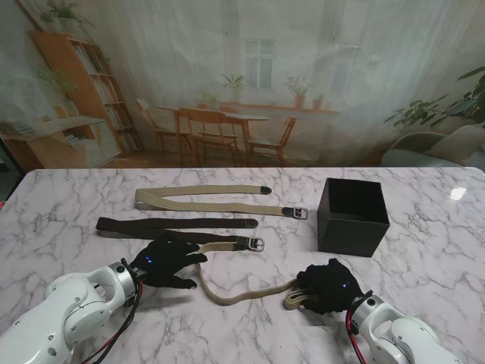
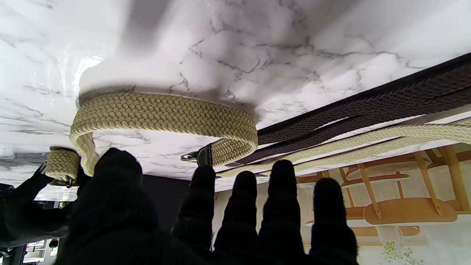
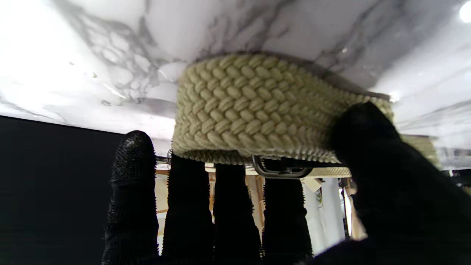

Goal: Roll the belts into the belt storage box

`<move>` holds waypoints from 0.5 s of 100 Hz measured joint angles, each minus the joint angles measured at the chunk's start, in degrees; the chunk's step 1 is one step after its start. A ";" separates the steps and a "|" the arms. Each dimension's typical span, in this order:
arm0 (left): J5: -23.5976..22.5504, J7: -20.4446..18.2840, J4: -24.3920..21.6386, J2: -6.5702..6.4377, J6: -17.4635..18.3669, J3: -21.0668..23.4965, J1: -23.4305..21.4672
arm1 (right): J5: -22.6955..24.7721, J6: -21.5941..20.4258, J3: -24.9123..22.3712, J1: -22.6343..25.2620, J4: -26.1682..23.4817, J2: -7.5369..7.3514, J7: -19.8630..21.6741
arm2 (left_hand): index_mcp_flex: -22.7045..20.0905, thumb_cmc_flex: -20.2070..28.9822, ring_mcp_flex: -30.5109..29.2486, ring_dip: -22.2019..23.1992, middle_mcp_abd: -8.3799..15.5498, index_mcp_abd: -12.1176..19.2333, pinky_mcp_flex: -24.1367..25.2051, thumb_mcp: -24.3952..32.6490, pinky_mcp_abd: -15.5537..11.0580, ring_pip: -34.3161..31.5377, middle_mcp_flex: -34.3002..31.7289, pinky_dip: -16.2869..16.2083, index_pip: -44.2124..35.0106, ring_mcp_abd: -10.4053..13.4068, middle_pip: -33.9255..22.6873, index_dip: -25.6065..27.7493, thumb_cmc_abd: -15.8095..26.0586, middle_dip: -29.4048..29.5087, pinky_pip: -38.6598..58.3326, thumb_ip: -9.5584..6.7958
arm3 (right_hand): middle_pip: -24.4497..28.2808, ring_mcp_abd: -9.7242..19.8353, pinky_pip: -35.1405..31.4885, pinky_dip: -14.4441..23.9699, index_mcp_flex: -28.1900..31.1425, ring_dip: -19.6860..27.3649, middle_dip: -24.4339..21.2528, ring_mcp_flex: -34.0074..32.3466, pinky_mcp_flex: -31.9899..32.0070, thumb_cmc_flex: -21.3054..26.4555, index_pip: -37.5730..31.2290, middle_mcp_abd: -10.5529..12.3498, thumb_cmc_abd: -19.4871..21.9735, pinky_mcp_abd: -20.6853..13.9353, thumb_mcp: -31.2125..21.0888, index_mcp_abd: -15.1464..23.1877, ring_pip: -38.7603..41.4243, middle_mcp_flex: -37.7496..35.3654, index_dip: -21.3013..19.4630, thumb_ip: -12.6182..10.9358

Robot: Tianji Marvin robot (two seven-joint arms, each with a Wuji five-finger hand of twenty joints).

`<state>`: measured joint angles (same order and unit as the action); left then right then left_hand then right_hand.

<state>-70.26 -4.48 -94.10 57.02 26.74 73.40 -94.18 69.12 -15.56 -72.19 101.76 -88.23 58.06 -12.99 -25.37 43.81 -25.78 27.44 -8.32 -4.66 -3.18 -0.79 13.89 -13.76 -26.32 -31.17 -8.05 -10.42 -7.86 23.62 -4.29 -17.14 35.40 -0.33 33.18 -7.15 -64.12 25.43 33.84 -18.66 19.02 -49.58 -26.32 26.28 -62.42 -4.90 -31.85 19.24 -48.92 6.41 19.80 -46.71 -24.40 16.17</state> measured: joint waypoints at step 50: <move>-0.18 0.74 0.11 0.00 -0.01 -0.13 0.04 | -1.31 0.84 2.04 -1.92 2.94 0.78 -4.98 | 0.00 0.00 0.00 0.00 0.00 -0.01 0.13 0.00 0.00 0.00 0.04 0.00 0.00 0.00 0.00 0.00 0.00 0.00 -0.01 0.00 | 13.64 3.87 -5.83 0.28 -25.02 -10.14 7.88 -17.51 -7.83 0.20 21.00 2.11 1.84 -2.07 -4.62 0.12 11.20 -25.18 10.13 -5.79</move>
<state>-70.45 -3.73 -94.00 57.02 26.72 73.26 -94.14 67.81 -14.73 -70.14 99.84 -85.28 58.83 -17.98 -25.36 43.81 -25.78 27.44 -8.32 -4.67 -3.05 -0.78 13.89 -13.76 -26.28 -31.17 -8.05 -10.41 -7.86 23.62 -4.29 -17.14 35.39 -0.33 46.83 -3.28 -69.95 25.71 8.82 -28.80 26.90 -67.09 -34.15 26.48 -41.42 -2.79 -30.01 17.17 -53.54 6.53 31.00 -71.89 -14.28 10.38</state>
